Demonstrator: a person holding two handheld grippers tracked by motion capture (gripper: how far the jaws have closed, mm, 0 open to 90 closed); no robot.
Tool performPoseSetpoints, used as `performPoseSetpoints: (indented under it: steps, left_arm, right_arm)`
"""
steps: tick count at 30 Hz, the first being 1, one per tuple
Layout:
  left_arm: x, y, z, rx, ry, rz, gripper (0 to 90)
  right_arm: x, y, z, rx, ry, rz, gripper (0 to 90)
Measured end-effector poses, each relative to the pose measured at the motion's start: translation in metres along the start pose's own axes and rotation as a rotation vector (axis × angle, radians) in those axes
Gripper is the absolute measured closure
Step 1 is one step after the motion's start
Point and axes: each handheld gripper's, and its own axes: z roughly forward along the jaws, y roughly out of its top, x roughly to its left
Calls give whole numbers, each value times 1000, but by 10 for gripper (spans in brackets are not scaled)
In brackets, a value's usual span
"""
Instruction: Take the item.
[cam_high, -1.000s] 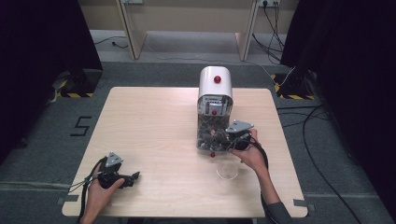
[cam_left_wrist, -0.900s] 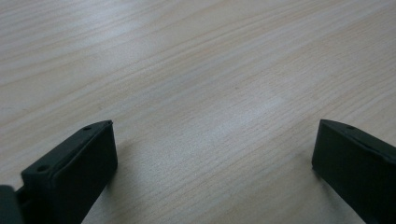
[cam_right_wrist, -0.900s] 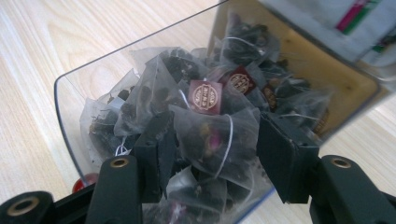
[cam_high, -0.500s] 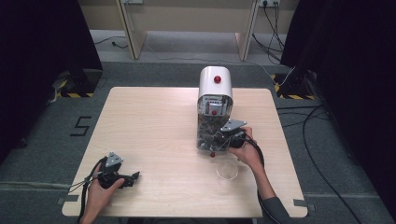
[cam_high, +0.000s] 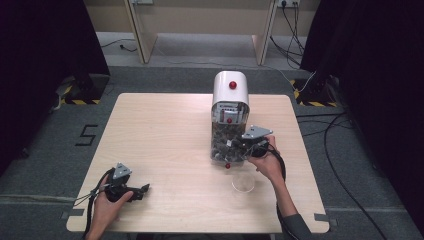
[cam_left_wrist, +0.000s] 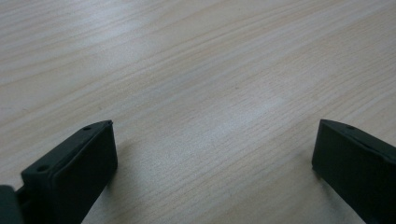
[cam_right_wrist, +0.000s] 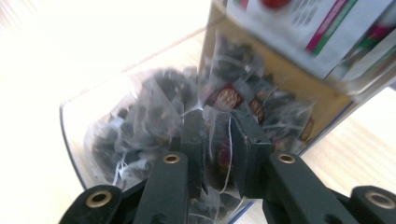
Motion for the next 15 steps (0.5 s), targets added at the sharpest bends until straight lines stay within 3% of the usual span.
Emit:
performPoseSetpoints:
  steps: [15]
  left_arm:
    - [0, 0, 0, 0, 0, 0, 0]
  right_arm:
    - [-1, 12, -28, -122, -9, 22, 776]
